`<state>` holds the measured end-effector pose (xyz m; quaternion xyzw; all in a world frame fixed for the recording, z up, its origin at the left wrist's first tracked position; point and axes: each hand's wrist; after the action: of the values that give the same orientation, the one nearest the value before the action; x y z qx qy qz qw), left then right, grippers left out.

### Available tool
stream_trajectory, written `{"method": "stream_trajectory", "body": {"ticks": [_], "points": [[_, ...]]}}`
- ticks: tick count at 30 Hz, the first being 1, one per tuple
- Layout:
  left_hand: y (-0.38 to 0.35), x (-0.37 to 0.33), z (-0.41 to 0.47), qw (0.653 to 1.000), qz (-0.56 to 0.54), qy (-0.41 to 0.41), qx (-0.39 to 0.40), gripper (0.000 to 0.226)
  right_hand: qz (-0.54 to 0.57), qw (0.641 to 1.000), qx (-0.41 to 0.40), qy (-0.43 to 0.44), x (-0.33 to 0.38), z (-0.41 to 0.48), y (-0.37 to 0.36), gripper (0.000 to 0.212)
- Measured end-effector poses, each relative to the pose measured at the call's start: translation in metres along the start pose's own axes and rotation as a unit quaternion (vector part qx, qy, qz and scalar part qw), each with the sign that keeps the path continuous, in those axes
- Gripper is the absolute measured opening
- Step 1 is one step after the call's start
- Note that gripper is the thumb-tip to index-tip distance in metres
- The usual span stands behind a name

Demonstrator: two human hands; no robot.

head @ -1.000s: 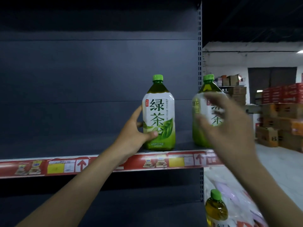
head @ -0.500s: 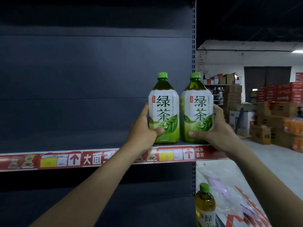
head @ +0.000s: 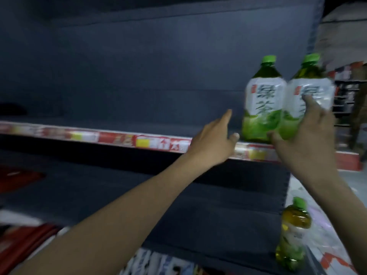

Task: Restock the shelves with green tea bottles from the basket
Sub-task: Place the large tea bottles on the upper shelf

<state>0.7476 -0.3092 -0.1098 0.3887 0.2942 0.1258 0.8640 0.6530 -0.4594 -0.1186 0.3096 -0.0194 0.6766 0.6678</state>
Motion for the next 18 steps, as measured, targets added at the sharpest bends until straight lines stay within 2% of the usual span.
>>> {"method": "stream_trajectory", "body": {"ticks": [3, 6, 10, 15, 18], "points": [[0.025, 0.045, -0.072, 0.983, 0.166, 0.006, -0.074, 0.061, 0.042, 0.994, 0.057, 0.087, 0.062, -0.05, -0.025, 0.071], [0.056, 0.097, -0.157, 0.955, 0.268, 0.103, -0.077, 0.058, 0.091, 0.969, 0.168, 0.155, 0.119, -0.098, -0.064, 0.053], [0.103, 0.163, -0.288, 0.917, 0.305, 0.249, -0.061, 0.057, 0.147, 0.903, 0.358, 0.188, 0.199, -0.17, -0.121, 0.042], [0.148, 0.214, -0.45, 0.843, 0.276, 0.457, -0.071, 0.045, 0.211, 0.805, 0.511, 0.215, 0.299, -0.282, -0.182, 0.034], [0.159, 0.233, -0.528, 0.792, 0.256, 0.55, -0.073, 0.046, 0.229, 0.753, 0.577, 0.219, 0.339, -0.347, -0.206, 0.032]]}}
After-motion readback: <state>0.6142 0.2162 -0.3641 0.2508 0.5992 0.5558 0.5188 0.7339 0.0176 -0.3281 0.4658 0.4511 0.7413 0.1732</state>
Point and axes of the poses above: each hand's wrist, its own z-axis towards the middle knuckle, its own y-axis out of the back of the hand, x = y × z, and after that the axes turned 3 degrees about x, right-handed
